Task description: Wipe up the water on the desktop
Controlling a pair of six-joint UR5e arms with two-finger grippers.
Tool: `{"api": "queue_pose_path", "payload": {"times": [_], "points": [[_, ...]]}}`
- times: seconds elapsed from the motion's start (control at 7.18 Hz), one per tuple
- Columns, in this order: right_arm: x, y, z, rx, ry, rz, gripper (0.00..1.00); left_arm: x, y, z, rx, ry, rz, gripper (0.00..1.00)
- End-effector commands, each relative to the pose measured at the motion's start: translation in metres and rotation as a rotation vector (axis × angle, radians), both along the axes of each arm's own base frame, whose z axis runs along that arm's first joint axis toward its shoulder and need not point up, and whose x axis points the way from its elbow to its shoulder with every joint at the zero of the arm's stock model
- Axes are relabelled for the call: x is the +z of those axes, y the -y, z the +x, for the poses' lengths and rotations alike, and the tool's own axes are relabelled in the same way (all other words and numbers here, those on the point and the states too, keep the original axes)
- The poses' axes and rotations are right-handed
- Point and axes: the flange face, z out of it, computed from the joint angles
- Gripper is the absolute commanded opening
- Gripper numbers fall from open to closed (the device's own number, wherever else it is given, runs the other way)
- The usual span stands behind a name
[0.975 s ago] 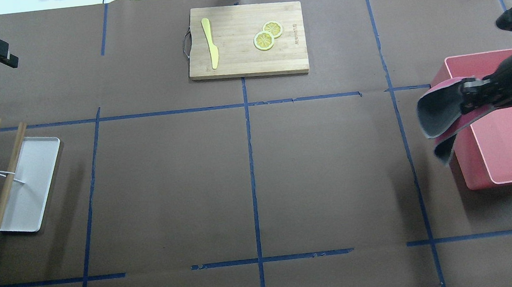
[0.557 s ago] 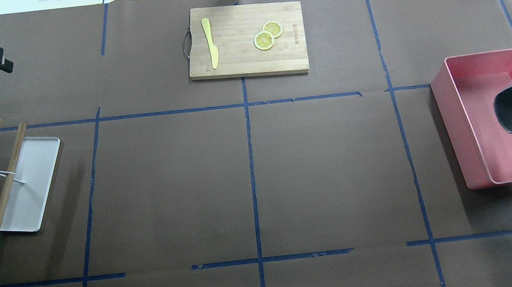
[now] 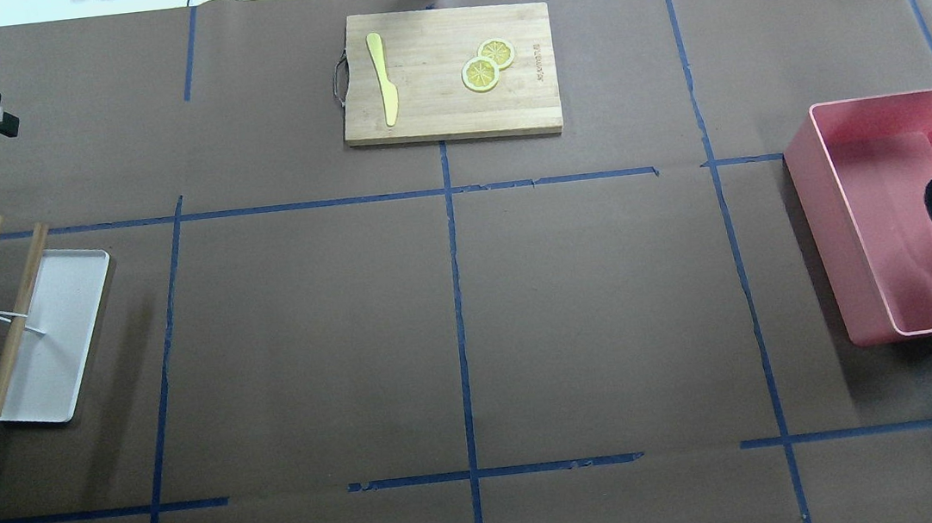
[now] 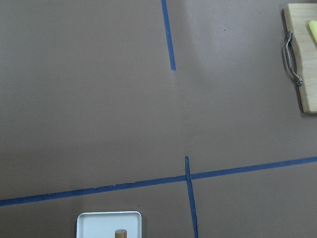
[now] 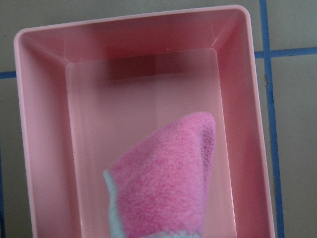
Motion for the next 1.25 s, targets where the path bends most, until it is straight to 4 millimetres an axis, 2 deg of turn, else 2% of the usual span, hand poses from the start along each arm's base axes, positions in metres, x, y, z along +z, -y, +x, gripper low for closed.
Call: {"api": "queue_pose_path", "payload": {"times": [0.0, 0.28, 0.42, 0.7, 0.84, 0.97, 1.11], "points": [[0.014, 0.015, -0.026, -0.045, -0.008, -0.021, 0.10, 0.001, 0.000, 0.000, 0.000, 0.000, -0.001, 1.00], [0.019, 0.013, -0.030, -0.054, -0.011, -0.030, 0.22, 0.001, 0.000, 0.000, 0.000, 0.000, -0.001, 1.00], [0.019, 0.013, -0.031, -0.054, -0.010, -0.032, 0.97, 0.000, -0.001, 0.000, 0.000, 0.000, 0.000, 1.00], [0.020, 0.013, -0.031, -0.054, -0.010, -0.034, 1.00, 0.000, -0.001, -0.001, 0.000, 0.000, 0.000, 1.00], [0.014, 0.013, -0.030, -0.054, -0.003, -0.022, 1.00, 0.001, -0.001, -0.001, 0.000, 0.000, -0.001, 1.00], [-0.004, 0.007, -0.026, -0.052, 0.010, 0.010, 1.00, 0.008, -0.003, -0.001, 0.004, 0.005, -0.008, 1.00], [-0.019, 0.006, -0.013, -0.026, 0.022, 0.039, 1.00, 0.019, -0.006, -0.008, 0.032, 0.025, 0.022, 1.00]]}}
